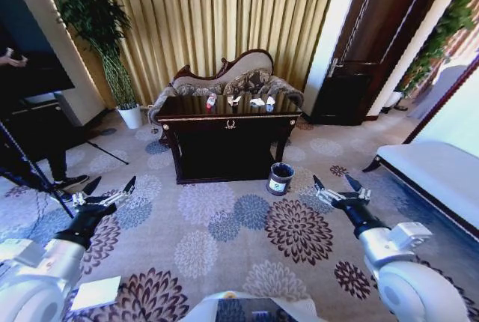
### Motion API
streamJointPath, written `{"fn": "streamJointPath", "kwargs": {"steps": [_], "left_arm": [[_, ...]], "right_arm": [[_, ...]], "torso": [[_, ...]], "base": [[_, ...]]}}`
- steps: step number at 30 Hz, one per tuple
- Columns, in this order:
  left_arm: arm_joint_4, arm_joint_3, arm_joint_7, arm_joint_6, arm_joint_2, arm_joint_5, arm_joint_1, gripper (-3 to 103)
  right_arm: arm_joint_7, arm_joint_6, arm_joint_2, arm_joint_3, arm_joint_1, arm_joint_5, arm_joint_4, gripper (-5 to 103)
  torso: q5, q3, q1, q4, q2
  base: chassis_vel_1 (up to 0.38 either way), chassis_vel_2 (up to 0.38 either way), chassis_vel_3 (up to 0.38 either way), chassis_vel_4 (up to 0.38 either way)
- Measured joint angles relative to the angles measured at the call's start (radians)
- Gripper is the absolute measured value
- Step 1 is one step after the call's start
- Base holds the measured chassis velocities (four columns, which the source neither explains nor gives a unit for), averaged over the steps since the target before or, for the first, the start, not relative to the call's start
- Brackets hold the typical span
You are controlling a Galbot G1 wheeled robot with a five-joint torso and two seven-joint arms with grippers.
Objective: Move to the front of the table and place the trash on the table into the trash bin.
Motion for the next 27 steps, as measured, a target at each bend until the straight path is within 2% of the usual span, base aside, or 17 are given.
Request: {"fn": "streamJointPath", "kwargs": {"steps": [16, 27], "left_arm": [[0.000, -0.001, 0.003, -0.005, 0.006, -0.002, -0.002, 100], [0.000, 0.001, 0.026, -0.011, 0.010, -0.003, -0.005, 100]], "right_arm": [[-0.003, -0.004, -0.003, 0.000, 0.001, 0.001, 0.000, 100], [-0.004, 0.000, -0.002, -0.002, 0.003, -0.003, 0.000, 100]], "torso": [[0.0000, 0.000, 0.000, 0.0000, 0.000], [0.0001, 0.000, 0.000, 0.0002, 0.000]], "base": [[-0.006, 0.006, 0.007, -0.006], [-0.183, 0.186, 0.157, -0.159]]}}
